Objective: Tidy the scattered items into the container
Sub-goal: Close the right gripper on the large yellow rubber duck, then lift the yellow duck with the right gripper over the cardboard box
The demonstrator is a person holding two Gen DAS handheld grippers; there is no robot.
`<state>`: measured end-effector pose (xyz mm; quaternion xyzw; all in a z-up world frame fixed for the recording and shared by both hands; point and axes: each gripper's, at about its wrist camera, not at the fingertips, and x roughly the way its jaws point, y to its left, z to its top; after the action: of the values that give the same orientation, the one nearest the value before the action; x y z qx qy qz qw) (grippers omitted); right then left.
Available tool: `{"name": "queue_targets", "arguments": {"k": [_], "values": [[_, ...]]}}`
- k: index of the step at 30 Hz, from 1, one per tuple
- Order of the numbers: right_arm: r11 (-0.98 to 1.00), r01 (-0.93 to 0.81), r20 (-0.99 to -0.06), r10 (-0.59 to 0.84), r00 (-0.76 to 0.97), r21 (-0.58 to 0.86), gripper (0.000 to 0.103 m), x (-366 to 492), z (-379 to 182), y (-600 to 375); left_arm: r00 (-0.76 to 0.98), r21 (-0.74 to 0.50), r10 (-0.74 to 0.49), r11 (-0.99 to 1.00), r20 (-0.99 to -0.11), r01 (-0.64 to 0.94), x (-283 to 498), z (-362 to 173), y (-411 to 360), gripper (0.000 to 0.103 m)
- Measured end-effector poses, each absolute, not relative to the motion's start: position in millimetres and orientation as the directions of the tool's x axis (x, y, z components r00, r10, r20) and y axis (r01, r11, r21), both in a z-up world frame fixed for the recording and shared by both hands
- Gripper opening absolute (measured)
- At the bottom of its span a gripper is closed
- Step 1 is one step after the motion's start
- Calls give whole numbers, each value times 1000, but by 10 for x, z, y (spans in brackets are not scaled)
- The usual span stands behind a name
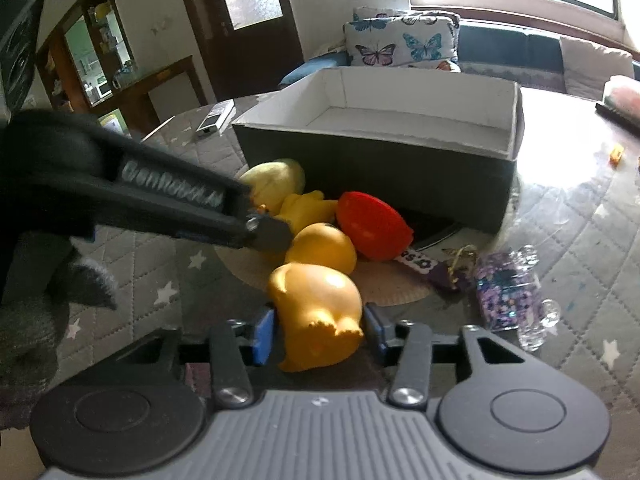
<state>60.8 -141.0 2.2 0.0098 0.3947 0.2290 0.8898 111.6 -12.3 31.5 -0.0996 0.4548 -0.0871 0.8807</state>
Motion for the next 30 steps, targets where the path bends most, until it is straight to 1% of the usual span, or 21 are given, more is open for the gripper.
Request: {"name": "queue_targets", "arguments": {"k": [2, 7, 11, 14, 16, 20, 30], "values": [[895, -402, -697, 414, 585, 194, 44, 597, 16, -1404, 556, -264, -252, 963, -792, 61, 1162, 288, -155, 35], [896, -388, -690, 422, 588, 217, 44, 588, 12, -1467, 546, -282, -261, 958, -796, 48, 1194, 240, -168, 39], [898, -380, -687, 422, 592, 224, 44, 564, 11, -1488, 531, -313, -274, 950, -801, 19, 1187, 234, -146, 39], [895, -382, -684, 429, 591, 232, 44, 542, 19, -1495, 519, -361, -321, 932, -793, 25, 1155, 259, -150, 39], [894, -381, -679, 433, 593, 238, 44, 530, 31, -1501, 514, -340, -306, 940, -801, 28, 1151, 257, -187, 39], [892, -374, -668, 442, 599, 255, 44, 511, 57, -1522, 512, -357, -311, 934, -801, 9, 1129, 244, -166, 39], [897, -373, -668, 430, 608, 239, 44, 418, 61, -1502, 520, -378, -322, 926, -791, -2, 1021, 245, -179, 38]]}}
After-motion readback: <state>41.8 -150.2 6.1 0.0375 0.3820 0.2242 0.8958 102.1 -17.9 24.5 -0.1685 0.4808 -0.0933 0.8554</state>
